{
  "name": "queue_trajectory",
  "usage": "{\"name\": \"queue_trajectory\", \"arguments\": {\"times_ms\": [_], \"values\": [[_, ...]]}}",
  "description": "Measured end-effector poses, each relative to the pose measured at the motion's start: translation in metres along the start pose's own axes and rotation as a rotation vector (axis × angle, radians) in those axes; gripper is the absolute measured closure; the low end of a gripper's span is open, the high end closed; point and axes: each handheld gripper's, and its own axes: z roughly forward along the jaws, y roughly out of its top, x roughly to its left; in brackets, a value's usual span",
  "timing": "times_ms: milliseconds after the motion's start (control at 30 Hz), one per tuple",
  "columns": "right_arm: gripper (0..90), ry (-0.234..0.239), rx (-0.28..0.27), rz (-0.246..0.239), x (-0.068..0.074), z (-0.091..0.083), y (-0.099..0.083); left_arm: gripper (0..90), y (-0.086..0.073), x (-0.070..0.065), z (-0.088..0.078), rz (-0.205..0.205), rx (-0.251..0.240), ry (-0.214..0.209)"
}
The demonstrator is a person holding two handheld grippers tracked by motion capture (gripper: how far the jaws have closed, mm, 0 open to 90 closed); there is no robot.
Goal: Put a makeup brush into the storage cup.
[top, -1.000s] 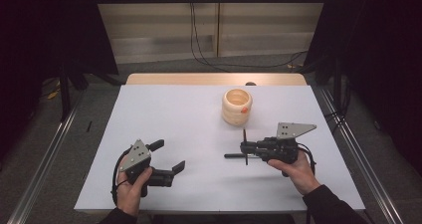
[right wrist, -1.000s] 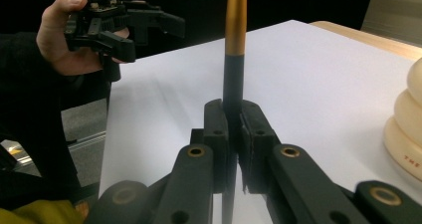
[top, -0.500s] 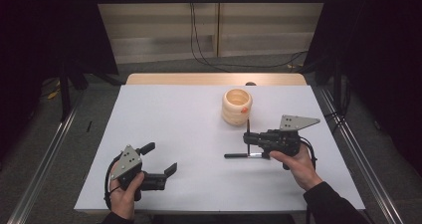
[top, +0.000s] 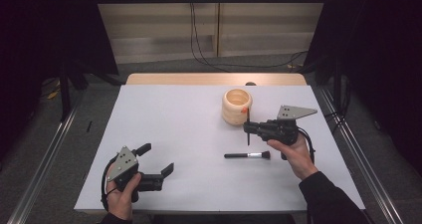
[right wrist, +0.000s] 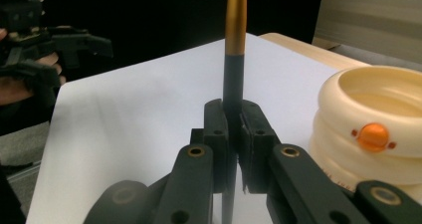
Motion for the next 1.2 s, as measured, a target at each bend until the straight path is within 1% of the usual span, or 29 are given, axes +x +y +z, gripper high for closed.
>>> {"name": "queue_trajectory", "arguments": {"times_ms": [33, 67, 100, 133, 167, 267, 300, 333, 367, 467, 533, 600, 667, 700, 733, 767, 800, 833, 900, 933, 967, 1000, 1033, 1133, 1167, 1200], "values": [[83.5, 0.000, 0.000, 0.000, 0.000, 0.000, 0.000, 1.0, 0.000, 0.000, 0.000, 0.000, 0.000, 0.000], [83.5, -0.014, -0.015, 0.010, -0.005, 0.000, 0.004, 1.0, 0.000, -0.001, -0.002, 0.011, -0.004, -0.006], [83.5, -0.018, -0.020, 0.010, -0.007, 0.000, 0.006, 1.1, 0.000, -0.001, -0.002, 0.011, -0.004, -0.006], [83.5, -0.021, -0.018, 0.007, -0.009, 0.000, 0.007, 1.1, -0.001, 0.000, -0.004, -0.001, -0.005, -0.005], [83.5, -0.031, -0.016, 0.012, -0.011, 0.001, 0.008, 1.1, -0.001, 0.001, -0.004, 0.005, -0.001, -0.002], [83.5, -0.035, -0.020, 0.011, -0.015, 0.002, 0.011, 1.1, -0.001, 0.002, -0.004, 0.003, -0.002, -0.001], [83.5, -0.035, -0.026, 0.007, -0.017, 0.003, 0.013, 1.1, -0.001, 0.002, -0.004, 0.001, -0.002, -0.004], [83.5, -0.044, -0.020, 0.002, -0.020, 0.005, 0.017, 1.1, -0.001, 0.002, -0.004, 0.004, 0.003, 0.002], [83.5, -0.044, -0.020, 0.002, -0.020, 0.005, 0.017, 1.1, -0.001, 0.002, -0.004, 0.004, 0.003, 0.002], [83.5, -0.060, -0.024, -0.002, -0.027, 0.008, 0.027, 1.1, -0.002, 0.002, -0.004, -0.008, 0.009, 0.003], [83.5, -0.070, -0.030, -0.002, -0.031, 0.011, 0.033, 1.1, -0.002, 0.003, -0.004, -0.006, 0.007, 0.002], [83.5, -0.069, -0.032, -0.003, -0.032, 0.012, 0.035, 1.1, -0.002, 0.004, -0.004, -0.006, 0.007, 0.000], [83.5, -0.081, -0.034, -0.003, -0.037, 0.016, 0.041, 1.1, -0.002, 0.003, -0.005, -0.010, 0.003, -0.002], [83.5, -0.081, -0.034, -0.003, -0.037, 0.016, 0.041, 1.2, -0.002, 0.003, -0.005, -0.010, 0.003, -0.002], [83.5, -0.079, -0.041, 0.003, -0.040, 0.019, 0.044, 1.5, -0.002, 0.003, -0.006, 0.003, -0.001, 0.011], [83.5, -0.091, -0.040, 0.004, -0.041, 0.020, 0.045, 1.5, -0.002, 0.004, -0.007, 0.003, -0.002, 0.018], [83.5, -0.091, -0.040, 0.004, -0.041, 0.020, 0.045, 1.3, -0.002, 0.004, -0.007, 0.003, -0.002, 0.018], [83.5, -0.100, -0.038, 0.002, -0.044, 0.022, 0.048, 1.3, -0.002, 0.005, -0.007, -0.007, -0.001, 0.009], [83.5, -0.104, -0.039, 0.005, -0.046, 0.023, 0.050, 1.2, -0.003, 0.006, -0.006, -0.007, 0.001, 0.008], [83.5, -0.112, -0.040, 0.007, -0.050, 0.026, 0.052, 1.2, -0.003, 0.005, -0.006, -0.012, 0.002, 0.008], [83.5, -0.112, -0.040, 0.007, -0.050, 0.026, 0.052, 1.2, -0.003, 0.005, -0.006, -0.013, 0.002, 0.009], [83.5, -0.125, -0.043, 0.010, -0.053, 0.028, 0.054, 1.2, -0.003, 0.005, -0.006, -0.011, 0.002, 0.008], [83.5, -0.120, -0.047, 0.011, -0.054, 0.029, 0.055, 1.2, -0.003, 0.005, -0.006, -0.011, 0.003, 0.006], [83.5, -0.134, -0.046, 0.008, -0.059, 0.033, 0.058, 1.2, -0.003, 0.007, -0.006, -0.012, 0.009, 0.007], [83.5, -0.145, -0.042, 0.009, -0.061, 0.034, 0.060, 1.2, -0.003, 0.007, -0.006, -0.013, 0.009, 0.008], [83.5, -0.145, -0.042, 0.009, -0.061, 0.034, 0.060, 1.2, -0.003, 0.007, -0.006, -0.013, 0.009, 0.008]]}}
